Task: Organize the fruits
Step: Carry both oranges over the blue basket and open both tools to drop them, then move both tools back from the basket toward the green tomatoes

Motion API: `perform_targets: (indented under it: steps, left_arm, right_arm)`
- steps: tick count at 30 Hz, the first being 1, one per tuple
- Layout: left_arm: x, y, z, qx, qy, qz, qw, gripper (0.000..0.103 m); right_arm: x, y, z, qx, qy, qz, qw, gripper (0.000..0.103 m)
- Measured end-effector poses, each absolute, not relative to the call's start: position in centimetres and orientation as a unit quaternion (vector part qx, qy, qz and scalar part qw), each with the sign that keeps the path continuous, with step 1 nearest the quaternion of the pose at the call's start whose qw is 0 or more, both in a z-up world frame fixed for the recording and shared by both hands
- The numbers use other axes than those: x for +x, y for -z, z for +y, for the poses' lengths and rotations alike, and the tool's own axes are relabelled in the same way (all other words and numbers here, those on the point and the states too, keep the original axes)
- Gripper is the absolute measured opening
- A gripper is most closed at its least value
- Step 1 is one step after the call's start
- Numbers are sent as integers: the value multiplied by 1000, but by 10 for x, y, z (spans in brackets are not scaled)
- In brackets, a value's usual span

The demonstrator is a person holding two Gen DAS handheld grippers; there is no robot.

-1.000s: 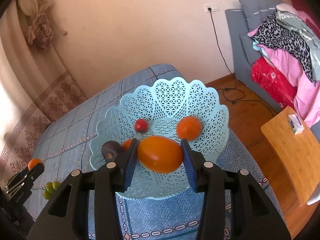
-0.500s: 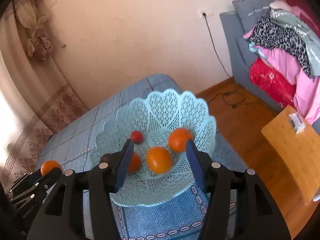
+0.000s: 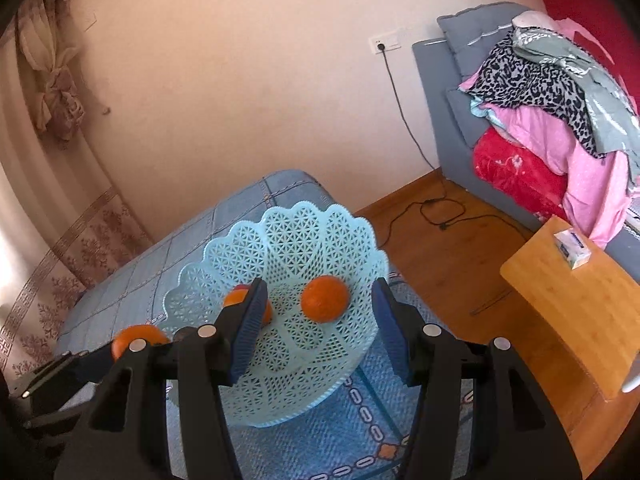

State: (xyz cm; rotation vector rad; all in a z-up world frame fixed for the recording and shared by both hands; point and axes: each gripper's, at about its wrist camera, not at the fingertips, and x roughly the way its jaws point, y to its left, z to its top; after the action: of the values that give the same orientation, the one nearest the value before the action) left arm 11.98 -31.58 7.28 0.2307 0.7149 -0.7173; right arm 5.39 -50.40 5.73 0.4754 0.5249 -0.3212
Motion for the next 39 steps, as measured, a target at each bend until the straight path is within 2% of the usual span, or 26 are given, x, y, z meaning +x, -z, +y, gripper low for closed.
perform_targets:
  steps: [5,6,7,8,9,11,18,27,37,39]
  left_arm:
    - [122,-61,-330,130,354,351,857,44]
    - [126,-60,-329,128,349,355,858,51]
    - [127,-59,-327,123,344,354,861,72]
    - [128,-60,-324,118,338,349,866,79]
    - [130,-61,-321,117,332,345,870,79]
    - [133,-62,-317,120,324,349,871,79]
    - [140,-66,-298,107,306,356,877,80]
    - [134,-81,-278,108,287,336,891,90]
    - [134,-83,-231,103,235,338,905,90]
    - [134,-83,-219,99,224,340,908,90]
  right_arm:
    - [54,-54,-511,240,164,256,922,56]
    - [53,-54,-513,242,167,255,921,56]
    - [53,-54,-513,243,167,254,921,56]
    - [52,-54,-514,245,168,253,921,56]
    - [52,-54,-514,246,169,253,920,56]
    - [51,-53,-514,247,172,250,920,63]
    - [52,-54,-508,240,170,252,922,63]
    - [48,-60,-504,234,169,242,926,63]
    - [41,-75,-483,214,145,233,937,64]
    - [40,-78,-477,210,140,232,939,67]
